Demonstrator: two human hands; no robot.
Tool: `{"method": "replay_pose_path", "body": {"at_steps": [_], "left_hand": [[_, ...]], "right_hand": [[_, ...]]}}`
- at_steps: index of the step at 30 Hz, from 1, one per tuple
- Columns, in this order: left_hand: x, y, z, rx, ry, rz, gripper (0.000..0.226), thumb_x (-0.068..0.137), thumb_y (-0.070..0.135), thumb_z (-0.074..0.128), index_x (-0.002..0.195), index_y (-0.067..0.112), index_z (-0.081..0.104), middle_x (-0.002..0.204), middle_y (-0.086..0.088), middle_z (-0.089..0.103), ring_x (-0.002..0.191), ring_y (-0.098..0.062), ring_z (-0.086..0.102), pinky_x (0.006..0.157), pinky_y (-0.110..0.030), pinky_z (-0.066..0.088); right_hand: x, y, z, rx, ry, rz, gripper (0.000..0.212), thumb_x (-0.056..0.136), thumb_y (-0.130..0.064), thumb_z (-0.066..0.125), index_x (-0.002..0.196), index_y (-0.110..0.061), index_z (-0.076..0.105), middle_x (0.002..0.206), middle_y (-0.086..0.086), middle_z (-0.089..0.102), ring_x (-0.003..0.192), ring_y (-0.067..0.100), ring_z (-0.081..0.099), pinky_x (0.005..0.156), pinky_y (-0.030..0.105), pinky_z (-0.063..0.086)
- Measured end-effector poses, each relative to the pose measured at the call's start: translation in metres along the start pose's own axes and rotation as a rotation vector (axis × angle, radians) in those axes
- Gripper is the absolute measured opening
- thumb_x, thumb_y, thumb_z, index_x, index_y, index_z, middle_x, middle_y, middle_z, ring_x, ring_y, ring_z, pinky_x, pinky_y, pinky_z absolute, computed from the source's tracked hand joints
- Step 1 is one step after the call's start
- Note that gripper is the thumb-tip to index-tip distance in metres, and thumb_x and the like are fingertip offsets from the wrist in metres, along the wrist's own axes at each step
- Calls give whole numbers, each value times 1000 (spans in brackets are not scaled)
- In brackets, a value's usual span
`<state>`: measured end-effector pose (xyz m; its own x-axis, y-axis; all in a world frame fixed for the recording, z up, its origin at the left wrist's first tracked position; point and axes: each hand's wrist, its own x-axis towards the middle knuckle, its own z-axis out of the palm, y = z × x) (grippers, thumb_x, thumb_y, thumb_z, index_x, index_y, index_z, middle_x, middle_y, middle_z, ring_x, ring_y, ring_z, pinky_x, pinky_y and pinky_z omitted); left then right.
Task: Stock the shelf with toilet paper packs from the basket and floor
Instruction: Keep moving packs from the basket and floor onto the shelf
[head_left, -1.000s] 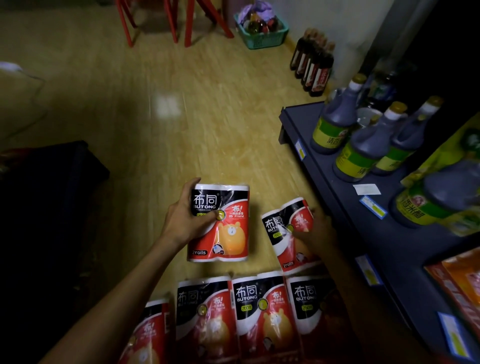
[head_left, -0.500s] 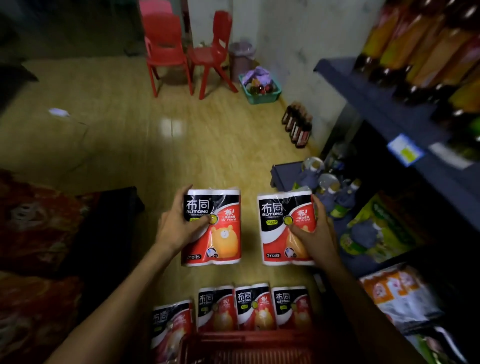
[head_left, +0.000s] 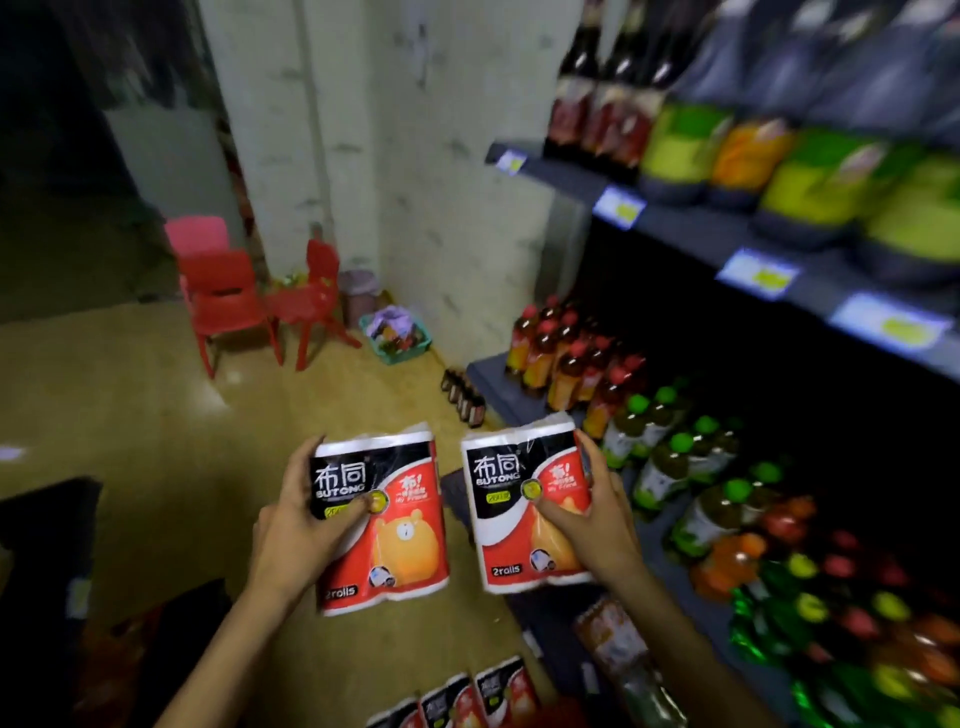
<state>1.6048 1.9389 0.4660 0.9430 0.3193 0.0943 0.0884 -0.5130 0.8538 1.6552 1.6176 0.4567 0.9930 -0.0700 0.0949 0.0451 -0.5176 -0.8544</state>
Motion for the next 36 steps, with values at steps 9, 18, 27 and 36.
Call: {"method": "replay_pose_path", "body": {"at_steps": [9, 18, 27, 36], "left_hand": [[-6, 220, -15, -179, -102, 309, 84, 63, 41, 85, 128, 57, 34, 118, 7, 59, 93, -14, 62, 83, -37, 54], [-82, 367, 22, -153, -137, 523, 80, 74, 32, 81, 132, 56, 31, 109, 0, 64, 92, -21, 62, 86, -39, 53], [-178, 479, 99, -271, -281, 740, 77, 74, 35, 81, 132, 53, 33, 107, 3, 65, 97, -16, 65, 85, -41, 56], [-236, 556, 171, -327, -400, 878, 78, 74, 33, 81, 137, 41, 35, 96, 27, 55, 87, 9, 54, 81, -26, 51]], "right_hand": [[-50, -130, -197, -59, 313, -61, 88, 73, -53, 77, 141, -59, 21, 111, -2, 48, 90, 11, 55, 77, 26, 43], [-140, -149, -354, -41, 515, -113, 86, 75, -44, 77, 141, -56, 23, 121, 3, 50, 99, 13, 53, 85, 29, 45], [-244, -107, -497, -51, 748, -70, 86, 73, -41, 79, 141, -49, 28, 134, 0, 52, 110, 16, 59, 93, 41, 53], [-297, -69, -579, -37, 942, 68, 84, 75, -43, 79, 144, -28, 35, 133, 4, 50, 112, 17, 55, 94, 36, 49]]}}
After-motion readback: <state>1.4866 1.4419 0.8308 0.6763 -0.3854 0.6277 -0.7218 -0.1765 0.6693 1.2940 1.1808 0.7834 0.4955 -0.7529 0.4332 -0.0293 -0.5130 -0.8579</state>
